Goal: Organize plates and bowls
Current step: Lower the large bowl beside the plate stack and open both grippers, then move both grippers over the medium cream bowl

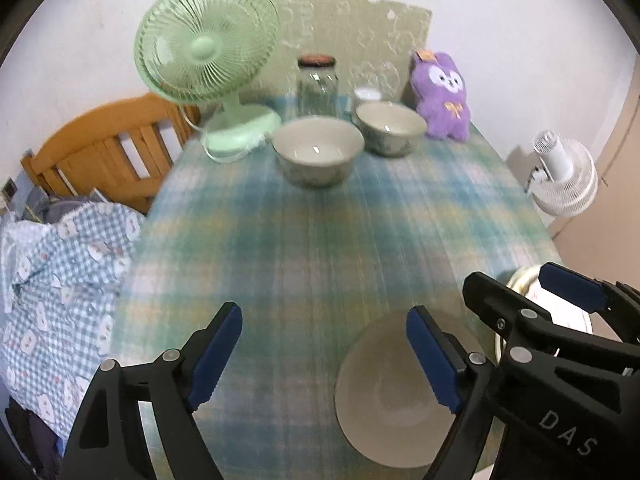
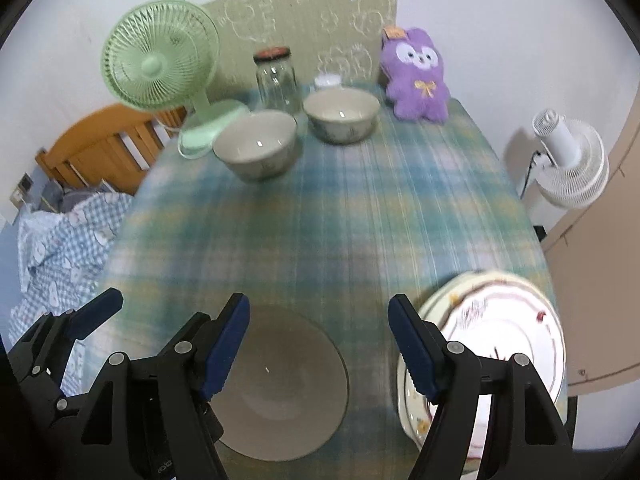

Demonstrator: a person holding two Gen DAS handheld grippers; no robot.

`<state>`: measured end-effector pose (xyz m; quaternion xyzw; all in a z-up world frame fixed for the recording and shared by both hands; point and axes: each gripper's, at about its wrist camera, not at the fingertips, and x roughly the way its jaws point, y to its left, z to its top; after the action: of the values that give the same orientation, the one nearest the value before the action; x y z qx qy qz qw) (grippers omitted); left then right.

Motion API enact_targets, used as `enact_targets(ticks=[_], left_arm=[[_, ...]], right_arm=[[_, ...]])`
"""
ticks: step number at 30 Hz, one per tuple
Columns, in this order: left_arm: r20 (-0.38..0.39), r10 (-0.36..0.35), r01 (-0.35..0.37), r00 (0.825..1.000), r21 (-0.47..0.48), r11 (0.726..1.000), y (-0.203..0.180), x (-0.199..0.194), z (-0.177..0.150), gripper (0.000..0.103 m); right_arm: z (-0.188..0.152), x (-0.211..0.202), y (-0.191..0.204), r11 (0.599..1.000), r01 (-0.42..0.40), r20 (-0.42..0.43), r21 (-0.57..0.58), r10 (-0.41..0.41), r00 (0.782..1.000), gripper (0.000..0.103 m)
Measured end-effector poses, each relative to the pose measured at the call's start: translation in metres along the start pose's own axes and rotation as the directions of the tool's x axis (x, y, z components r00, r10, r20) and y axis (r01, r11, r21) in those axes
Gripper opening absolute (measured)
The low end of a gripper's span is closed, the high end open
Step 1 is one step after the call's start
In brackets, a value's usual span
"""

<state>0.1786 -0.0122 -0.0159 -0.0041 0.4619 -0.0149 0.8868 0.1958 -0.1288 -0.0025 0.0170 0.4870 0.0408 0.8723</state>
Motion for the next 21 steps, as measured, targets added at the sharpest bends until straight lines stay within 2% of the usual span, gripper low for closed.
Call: enact_targets(ticks=[7, 11, 21], left_arm=[[0.065, 0.027, -0.027, 0.998, 0.013, 1.000, 0.007, -0.011, 0.038, 0.086], [0.071, 0.019, -0.020, 0.997, 0.005, 1.000, 0.014, -0.007, 0.058, 0.086], [0.104, 0.039, -0.040, 0.994, 0.007, 0.999, 0.028, 0.024, 0.108, 0.085]], right_arm=[[0.038, -0.014, 0.010, 1.000, -0.009, 0.055, 0.003, 0.009, 0.998, 0.075], [0.059, -0.016, 0.016, 1.000, 0.008, 0.083, 0.002, -0.008, 0.996, 0.075], [0.111, 0.010, 0.030, 1.000, 0.023, 0.138, 0.014, -0.024, 0.990, 0.075]])
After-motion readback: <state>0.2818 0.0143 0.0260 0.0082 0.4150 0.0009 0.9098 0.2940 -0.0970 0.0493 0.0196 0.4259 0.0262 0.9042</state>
